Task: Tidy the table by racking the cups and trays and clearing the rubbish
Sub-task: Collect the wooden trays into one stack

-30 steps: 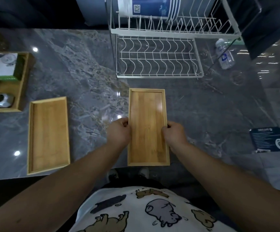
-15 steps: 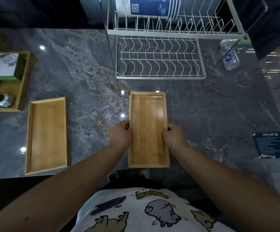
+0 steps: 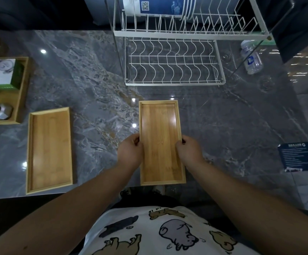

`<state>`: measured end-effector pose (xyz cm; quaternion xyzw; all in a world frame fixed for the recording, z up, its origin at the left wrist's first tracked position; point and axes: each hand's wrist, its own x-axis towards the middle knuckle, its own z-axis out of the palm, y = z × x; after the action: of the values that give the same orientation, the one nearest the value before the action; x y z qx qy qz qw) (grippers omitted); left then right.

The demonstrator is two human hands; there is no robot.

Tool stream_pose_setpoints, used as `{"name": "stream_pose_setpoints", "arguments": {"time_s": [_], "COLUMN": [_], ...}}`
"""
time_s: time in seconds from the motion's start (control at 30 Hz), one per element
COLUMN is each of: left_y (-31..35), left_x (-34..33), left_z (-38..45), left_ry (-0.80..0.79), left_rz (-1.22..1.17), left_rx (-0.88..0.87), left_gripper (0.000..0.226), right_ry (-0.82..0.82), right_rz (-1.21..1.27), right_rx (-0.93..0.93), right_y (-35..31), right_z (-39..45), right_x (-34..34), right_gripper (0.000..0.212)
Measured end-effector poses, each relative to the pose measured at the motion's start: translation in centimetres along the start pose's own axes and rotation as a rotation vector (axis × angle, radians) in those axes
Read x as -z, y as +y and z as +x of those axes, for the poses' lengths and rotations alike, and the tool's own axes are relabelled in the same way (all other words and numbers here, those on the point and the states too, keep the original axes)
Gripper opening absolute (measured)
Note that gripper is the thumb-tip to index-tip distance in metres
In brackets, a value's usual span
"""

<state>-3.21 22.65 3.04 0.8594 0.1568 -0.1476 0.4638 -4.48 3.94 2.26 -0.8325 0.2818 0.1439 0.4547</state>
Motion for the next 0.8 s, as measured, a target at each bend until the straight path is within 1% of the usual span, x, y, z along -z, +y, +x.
{"name": "stream_pose_setpoints", "arguments": {"time_s": [0.1,0.2,0.3,0.37,0.47,0.63,0.8], "left_y": [-0.1,-0.2,-0.2,-0.3,-0.4,-0.4,-0.4], "left_x": [0.1,0.1,-0.3,-0.6,-0.9,-1.0,-0.9], "left_z": [0.1,0.2,-0.1,-0.2,-0.4,-0.5,-0.6], "left_ry": [-0.011,-0.074,-0.177,-0.22,-0.236,-0.233,-0.25], "left_rz": [-0.018,-0.056,-0.128,-0.161,-0.15,-0.143,-0.134], "left_rx": [0.015,0.064,0.144,0.17,0.171,0.182,0.173], "left_gripper": [0.03,0.04,0.043,0.039,0.039,0.039,0.041], "right_ry": [0.006,0.01,-0.031,-0.058,-0.076,-0.107,-0.13], "right_rz": [0.014,0.046,0.15,0.165,0.146,0.142,0.145], "right_rx": [0.011,-0.001,-0.055,-0.089,-0.125,-0.127,-0.117], "right_y": [0.0,0.2,0.3,0.3,0.3,0.2,0.3], "right_z": [0.0,-0.1,-0.4,-0.5,-0.3,-0.2,-0.2], "right_x": [-0.2,-0.5,-0.9,-1.0,-1.0,-1.1,-0.8], "right_gripper": [0.021,0.018,0.036,0.032,0.027,0.034,0.037]}}
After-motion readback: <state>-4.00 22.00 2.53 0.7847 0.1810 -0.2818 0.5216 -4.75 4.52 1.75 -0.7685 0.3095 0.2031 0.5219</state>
